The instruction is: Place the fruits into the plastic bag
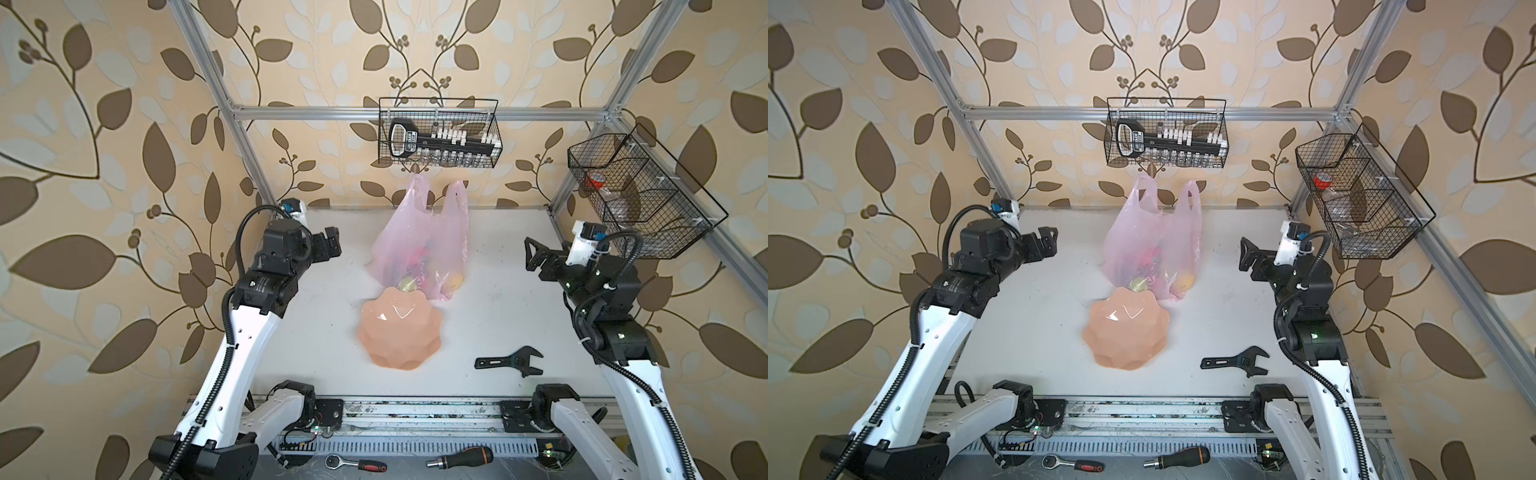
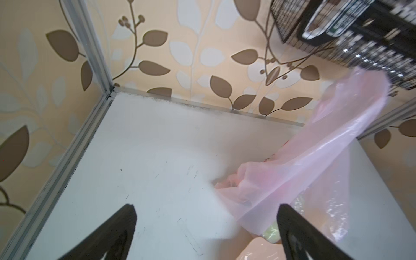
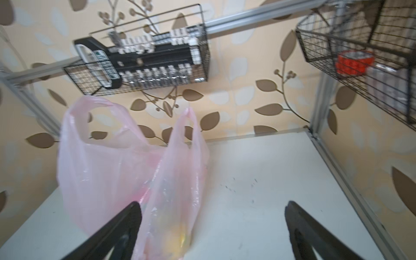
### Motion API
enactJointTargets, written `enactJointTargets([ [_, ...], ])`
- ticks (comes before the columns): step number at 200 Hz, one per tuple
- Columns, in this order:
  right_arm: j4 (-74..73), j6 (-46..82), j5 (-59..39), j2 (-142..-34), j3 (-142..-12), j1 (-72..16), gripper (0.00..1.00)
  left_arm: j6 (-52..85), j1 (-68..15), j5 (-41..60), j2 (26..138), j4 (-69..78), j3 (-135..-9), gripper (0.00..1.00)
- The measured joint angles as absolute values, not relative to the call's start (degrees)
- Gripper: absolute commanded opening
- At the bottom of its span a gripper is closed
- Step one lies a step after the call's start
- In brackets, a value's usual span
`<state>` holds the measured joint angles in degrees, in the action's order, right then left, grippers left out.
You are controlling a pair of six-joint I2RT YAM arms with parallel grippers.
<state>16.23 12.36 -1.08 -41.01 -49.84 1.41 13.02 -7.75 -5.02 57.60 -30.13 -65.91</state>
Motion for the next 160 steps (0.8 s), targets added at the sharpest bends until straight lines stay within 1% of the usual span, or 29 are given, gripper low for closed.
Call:
enactJointTargets([
  [20,16.7,11.5,3.6,-38.2,-43.1,2.7,1.0,12.1,-5.0,-6.9,56.0,-27.2,-56.3,0.99],
  [45,14.5,10.9,6.5,-35.0,-32.1,3.3,1.0,9.6,-2.1,-10.4,54.1,-19.6,-42.5,0.99],
  [65,12.1,11.7,7.8,-34.2,-24.3,3.6,1.0,7.3,-1.8,-11.7,52.1,-11.6,-32.5,0.99],
  [81,8.7,12.6,8.6,-35.0,-20.1,3.7,1.0,6.1,-1.8,-12.1,51.7,-5.3,-26.9,0.99],
  [102,2.0,12.8,9.6,-37.2,-16.7,3.7,1.0,5.3,-1.8,-12.2,52.9,1.9,-22.9,0.99],
  [121,-7.2,12.1,9.7,-39.4,-13.9,3.7,1.0,4.2,-1.8,-10.7,56.2,10.0,-20.8,0.99],
  [160,-28.5,11.5,9.6,-48.9,-6.8,3.7,1.0,1.5,-1.8,-5.8,71.5,26.4,-20.6,0.99],
])
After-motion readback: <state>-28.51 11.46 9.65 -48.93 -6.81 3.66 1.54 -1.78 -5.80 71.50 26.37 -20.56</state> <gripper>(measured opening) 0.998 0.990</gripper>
